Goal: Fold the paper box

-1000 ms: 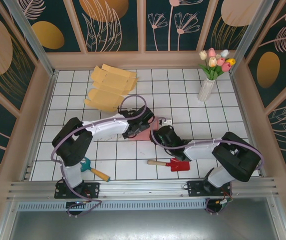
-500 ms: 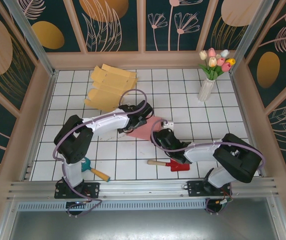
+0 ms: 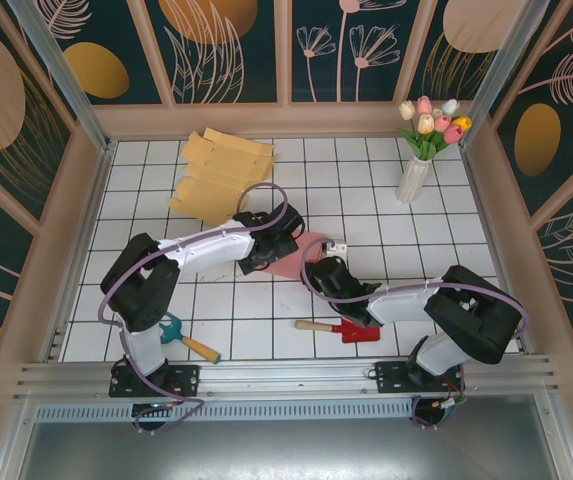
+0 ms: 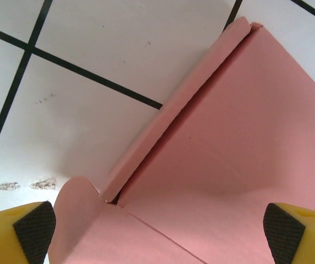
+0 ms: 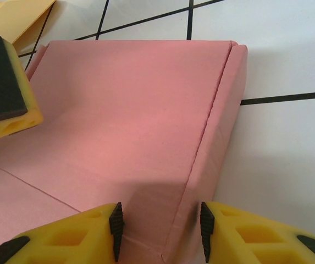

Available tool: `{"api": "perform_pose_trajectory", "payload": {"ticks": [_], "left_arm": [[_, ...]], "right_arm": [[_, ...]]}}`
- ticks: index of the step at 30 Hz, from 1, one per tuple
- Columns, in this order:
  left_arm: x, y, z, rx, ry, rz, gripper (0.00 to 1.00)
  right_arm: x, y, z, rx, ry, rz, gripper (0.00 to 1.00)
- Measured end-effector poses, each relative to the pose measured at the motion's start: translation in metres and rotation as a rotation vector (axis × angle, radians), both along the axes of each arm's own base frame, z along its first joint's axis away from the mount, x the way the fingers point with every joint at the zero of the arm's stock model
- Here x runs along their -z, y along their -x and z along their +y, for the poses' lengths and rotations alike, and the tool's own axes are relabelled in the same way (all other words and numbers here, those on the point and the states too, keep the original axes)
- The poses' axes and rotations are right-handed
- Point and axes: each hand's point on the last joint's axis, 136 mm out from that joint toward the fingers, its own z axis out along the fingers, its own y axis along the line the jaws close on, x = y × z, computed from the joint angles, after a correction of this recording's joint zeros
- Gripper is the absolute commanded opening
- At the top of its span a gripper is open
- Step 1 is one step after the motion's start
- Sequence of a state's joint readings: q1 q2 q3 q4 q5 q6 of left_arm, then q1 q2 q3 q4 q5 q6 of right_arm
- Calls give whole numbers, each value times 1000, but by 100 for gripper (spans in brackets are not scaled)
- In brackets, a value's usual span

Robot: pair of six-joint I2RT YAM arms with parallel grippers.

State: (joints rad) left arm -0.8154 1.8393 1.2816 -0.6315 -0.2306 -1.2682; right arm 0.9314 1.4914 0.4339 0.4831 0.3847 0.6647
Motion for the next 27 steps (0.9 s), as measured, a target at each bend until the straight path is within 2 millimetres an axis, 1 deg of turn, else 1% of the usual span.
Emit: {"api": "perform_pose_trajectory", "payload": {"ticks": [14,27], "left_arm": [[9,8,-7,0,37,59,98],[10,10,-9,-2,48,72,89]], "right_arm": [[0,-1,-1,6,3,-4,44],[0,-2,-3,19,10,-10,45]]}}
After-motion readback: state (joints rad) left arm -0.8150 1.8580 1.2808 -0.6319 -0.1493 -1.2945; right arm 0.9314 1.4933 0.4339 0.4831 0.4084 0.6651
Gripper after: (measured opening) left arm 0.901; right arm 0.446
